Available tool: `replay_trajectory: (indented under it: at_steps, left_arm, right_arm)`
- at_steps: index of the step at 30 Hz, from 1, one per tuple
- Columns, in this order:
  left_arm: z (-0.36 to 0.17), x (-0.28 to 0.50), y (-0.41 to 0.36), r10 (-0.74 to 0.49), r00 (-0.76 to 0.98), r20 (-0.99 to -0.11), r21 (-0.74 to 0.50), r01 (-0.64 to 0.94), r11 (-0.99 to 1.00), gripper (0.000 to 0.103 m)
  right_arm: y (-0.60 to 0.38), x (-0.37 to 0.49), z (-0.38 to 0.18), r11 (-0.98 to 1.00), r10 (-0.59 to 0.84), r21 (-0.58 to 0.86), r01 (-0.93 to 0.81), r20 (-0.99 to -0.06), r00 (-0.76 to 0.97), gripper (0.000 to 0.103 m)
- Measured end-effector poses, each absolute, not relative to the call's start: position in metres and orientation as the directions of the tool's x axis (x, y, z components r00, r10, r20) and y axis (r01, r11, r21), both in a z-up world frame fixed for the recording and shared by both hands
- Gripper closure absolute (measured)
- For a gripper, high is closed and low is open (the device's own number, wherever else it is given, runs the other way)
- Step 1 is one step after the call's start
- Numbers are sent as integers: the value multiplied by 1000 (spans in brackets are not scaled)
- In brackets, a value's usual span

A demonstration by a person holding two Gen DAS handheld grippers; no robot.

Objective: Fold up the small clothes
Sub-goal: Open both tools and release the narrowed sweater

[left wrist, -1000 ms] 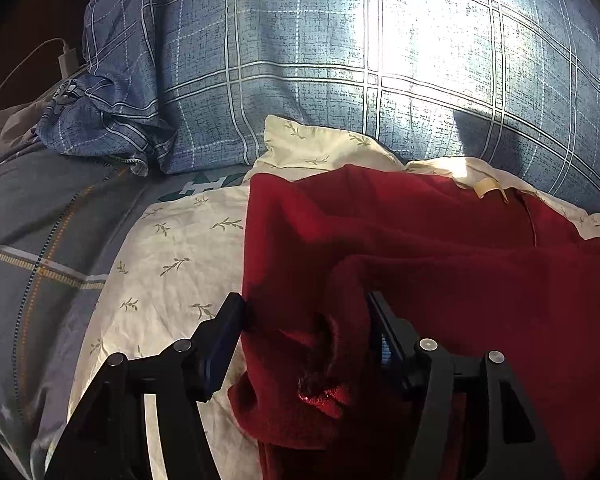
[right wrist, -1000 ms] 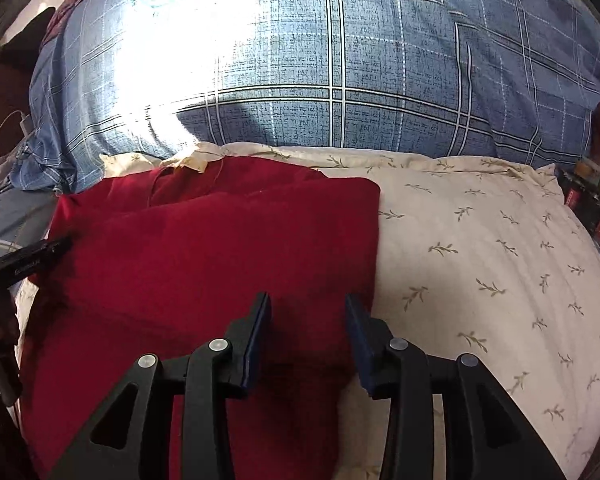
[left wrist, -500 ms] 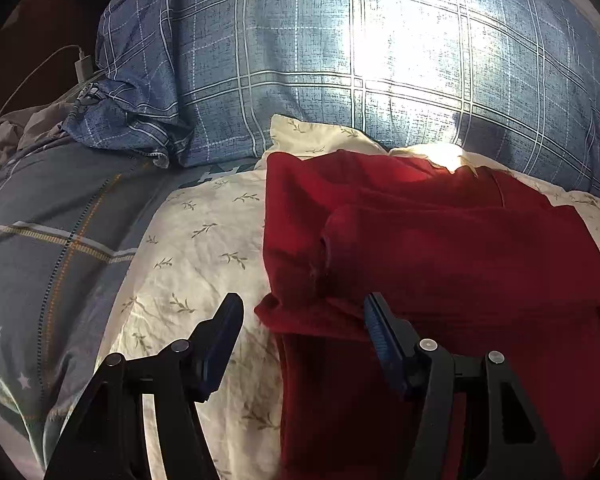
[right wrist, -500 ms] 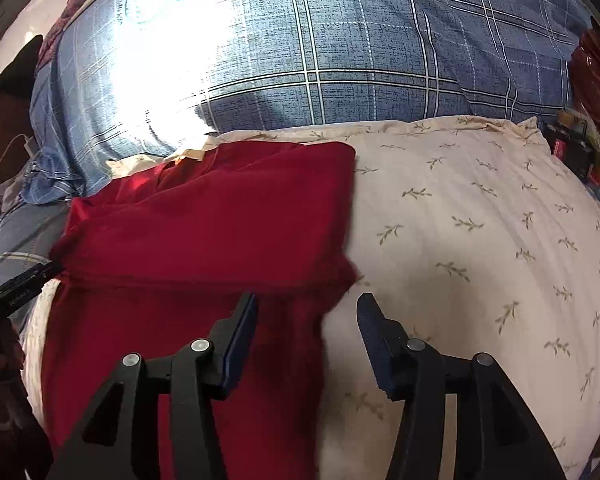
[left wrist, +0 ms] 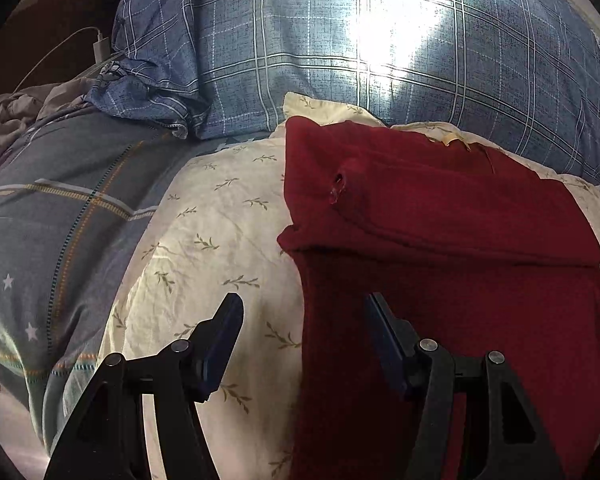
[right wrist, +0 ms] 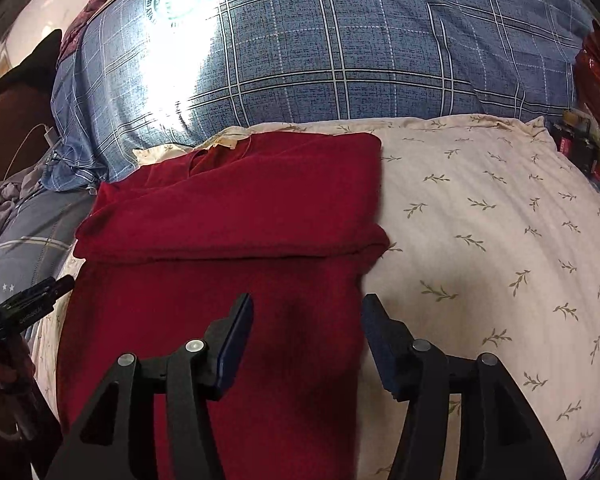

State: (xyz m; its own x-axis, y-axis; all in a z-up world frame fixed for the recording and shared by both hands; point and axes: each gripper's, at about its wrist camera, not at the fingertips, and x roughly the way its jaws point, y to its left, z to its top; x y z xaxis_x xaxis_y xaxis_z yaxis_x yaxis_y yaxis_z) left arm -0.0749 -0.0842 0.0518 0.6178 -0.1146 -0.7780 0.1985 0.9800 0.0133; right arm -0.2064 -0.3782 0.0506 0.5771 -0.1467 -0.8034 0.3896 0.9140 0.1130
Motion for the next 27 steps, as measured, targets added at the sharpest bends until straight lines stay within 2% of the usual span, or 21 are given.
replay_trajectory:
  at_steps: [13,15,16,17,20,27]
  left_arm:
    - [41,-61,-84,-132,590,-796,-24,188,982,40]
    - [39,-60,-84,-131,587,-799,-22,190,982,40]
    - [38,-59,-83,-129,586,-800,-18,191,981,40]
    - [38,-59,-83,-126,586,-800,-15,191,982,40]
    - [39,-59,-80,-119,591,-798,-9,185,983,40]
    - [43,-65,-74,-115,593,-797,-15,171,985,40]
  right_arm:
    - [-424,-163,34,848,-196,144,510,-809,554,38]
    - [-431,-159,26,842,-180,150,518,-828,531,45]
    - [-433,-158,22,845,-168,149,514,-838,519,61]
    - [-432,-160,22,850,-194,117,514,-838,510,70]
    - [-424,-168,25,879,-228,53,474,-825,516,77]
    - [-417,-171,35,872,-267,33,489,-804,531,80]
